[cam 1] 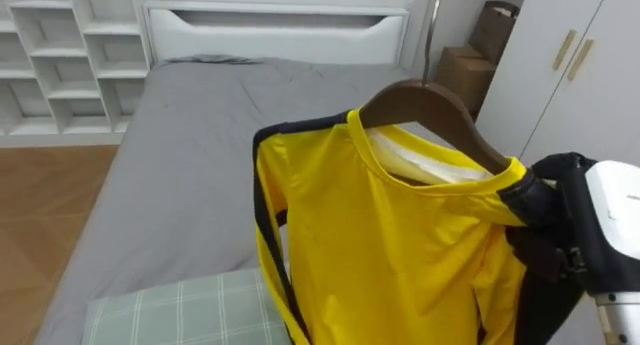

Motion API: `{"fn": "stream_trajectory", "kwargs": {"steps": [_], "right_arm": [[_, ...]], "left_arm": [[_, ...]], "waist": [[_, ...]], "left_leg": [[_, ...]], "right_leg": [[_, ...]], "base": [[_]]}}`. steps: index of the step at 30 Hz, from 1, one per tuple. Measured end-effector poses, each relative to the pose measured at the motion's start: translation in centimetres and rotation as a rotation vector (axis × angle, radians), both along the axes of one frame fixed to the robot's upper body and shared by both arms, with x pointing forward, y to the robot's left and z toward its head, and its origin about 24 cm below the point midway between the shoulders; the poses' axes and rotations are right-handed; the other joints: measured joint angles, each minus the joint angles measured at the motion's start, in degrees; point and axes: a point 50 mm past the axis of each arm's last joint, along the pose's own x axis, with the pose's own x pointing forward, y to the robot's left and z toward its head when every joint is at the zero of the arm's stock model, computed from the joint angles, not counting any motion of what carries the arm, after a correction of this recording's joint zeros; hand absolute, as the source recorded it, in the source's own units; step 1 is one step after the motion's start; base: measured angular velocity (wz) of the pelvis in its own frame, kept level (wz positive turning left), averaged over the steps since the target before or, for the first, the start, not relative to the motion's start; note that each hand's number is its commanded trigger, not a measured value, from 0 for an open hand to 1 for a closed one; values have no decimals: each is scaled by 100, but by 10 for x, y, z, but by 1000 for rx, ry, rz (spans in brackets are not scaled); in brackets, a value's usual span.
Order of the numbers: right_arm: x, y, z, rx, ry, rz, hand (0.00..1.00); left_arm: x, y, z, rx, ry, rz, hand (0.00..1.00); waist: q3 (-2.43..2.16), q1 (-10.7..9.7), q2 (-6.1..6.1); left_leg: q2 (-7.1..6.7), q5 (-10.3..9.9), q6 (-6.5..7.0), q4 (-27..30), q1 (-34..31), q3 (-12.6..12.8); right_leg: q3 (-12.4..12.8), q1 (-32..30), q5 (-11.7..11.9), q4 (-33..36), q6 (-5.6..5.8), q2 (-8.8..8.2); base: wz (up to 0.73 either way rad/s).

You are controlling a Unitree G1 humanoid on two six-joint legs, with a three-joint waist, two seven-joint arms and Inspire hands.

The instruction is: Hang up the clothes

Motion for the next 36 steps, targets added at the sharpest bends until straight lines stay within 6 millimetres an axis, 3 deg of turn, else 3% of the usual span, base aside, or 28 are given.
{"fn": "stream_trajectory", "kwargs": {"steps": [9,22,27,36], "right_arm": [[-5,14,-4,-26,54,51,100],[-4,14,-8,-23,118,50,100],[-3,13,-10,-23,150,40,100],[-4,11,-12,-12,168,25,100]], "left_arm": [[-28,-4,-9,-50,131,28,0],[-31,-11,-15,-135,184,7,0],[-35,-14,-17,-182,212,-7,0],[-28,-18,-20,-234,246,-101,0]], "waist": [[-15,102,22],[-11,80,-58],[0,-41,-105],[-34,-192,-203]], "left_leg": [[36,-25,-7,35,-27,157],[44,-33,-13,26,-29,159],[56,-82,-9,27,-35,180],[52,-92,-6,41,-120,443]], "right_leg": [[104,-22,35,-63,-6,65],[103,-22,28,-66,2,46],[117,-40,28,-66,1,63],[322,-251,35,34,3,99]], "base": [[-6],[0],[-3],[-14]]}}
